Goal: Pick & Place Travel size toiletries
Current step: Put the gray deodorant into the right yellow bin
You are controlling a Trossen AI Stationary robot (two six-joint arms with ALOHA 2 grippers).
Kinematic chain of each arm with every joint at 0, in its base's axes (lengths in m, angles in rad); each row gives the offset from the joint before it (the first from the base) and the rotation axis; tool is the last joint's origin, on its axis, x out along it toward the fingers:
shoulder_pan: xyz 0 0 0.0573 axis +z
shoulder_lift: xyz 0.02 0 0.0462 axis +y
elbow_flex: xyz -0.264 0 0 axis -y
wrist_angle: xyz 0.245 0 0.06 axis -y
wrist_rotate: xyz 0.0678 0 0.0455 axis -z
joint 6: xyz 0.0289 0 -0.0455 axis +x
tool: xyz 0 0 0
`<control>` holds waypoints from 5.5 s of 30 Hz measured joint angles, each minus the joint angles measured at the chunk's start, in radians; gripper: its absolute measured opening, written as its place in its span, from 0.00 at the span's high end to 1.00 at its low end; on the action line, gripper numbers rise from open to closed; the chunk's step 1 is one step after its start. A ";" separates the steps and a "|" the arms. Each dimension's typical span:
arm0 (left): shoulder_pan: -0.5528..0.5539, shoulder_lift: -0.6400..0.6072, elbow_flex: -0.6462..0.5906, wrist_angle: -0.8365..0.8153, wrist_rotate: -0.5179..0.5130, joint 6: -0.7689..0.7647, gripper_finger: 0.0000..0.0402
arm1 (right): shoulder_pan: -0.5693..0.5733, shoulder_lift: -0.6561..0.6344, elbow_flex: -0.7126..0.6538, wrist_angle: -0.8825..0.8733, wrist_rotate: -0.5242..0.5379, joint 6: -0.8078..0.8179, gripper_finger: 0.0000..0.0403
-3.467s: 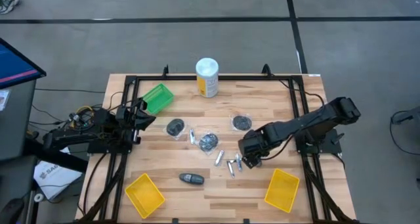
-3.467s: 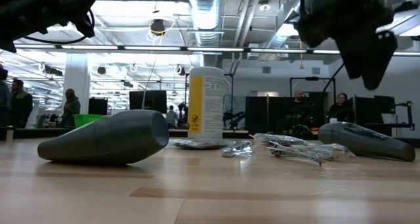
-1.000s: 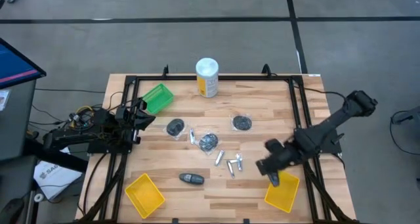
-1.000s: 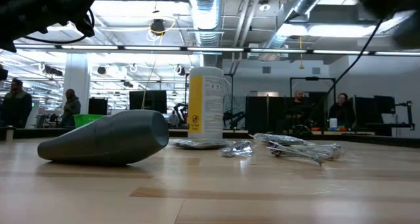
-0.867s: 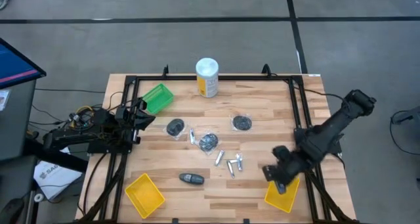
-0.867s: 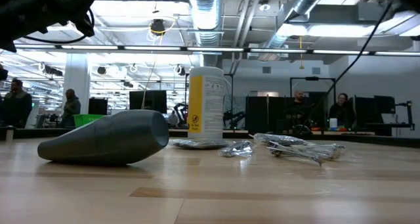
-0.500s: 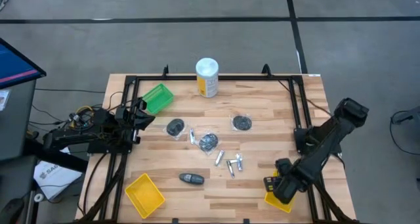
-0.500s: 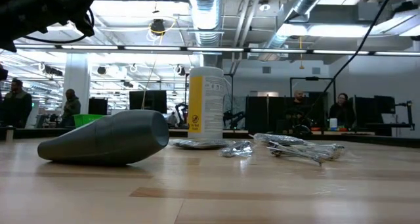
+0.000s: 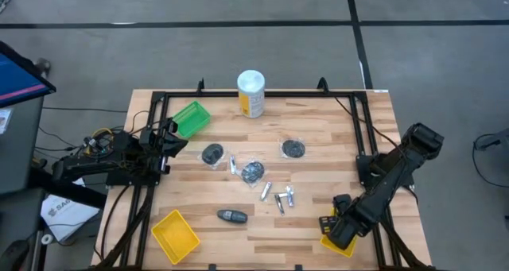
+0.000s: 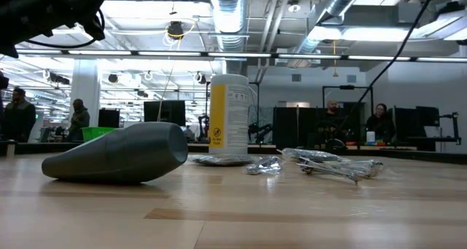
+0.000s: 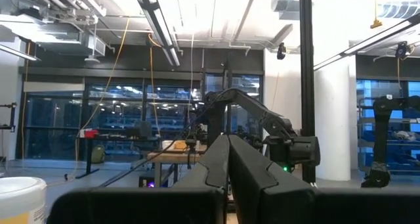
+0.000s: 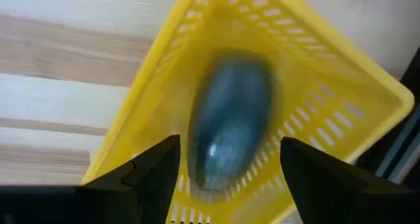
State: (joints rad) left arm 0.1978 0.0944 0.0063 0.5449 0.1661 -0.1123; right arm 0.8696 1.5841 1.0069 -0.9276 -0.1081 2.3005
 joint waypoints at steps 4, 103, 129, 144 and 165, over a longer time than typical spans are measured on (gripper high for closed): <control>0.000 0.000 0.000 0.000 0.000 0.000 1.00 | 0.000 -0.001 0.000 0.000 0.001 -0.019 0.36; -0.685 1.644 0.692 -0.422 -0.340 0.005 0.56 | -0.333 -0.466 0.184 0.024 0.577 -1.332 0.35; -0.518 1.137 0.689 -0.272 -0.568 0.082 0.55 | -0.415 -0.436 0.183 0.290 0.599 -1.819 0.35; -0.496 1.054 0.692 -0.045 -0.564 0.108 0.54 | -0.600 -0.200 0.201 0.938 0.499 -2.218 0.09; -0.496 1.054 0.692 0.003 -0.551 0.134 0.54 | -0.687 0.059 0.513 0.901 0.261 -2.293 0.18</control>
State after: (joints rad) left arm -0.2977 1.1484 0.6979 0.5477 -0.3847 0.0219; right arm 0.1825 1.6432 1.5201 -0.0264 0.1533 0.0071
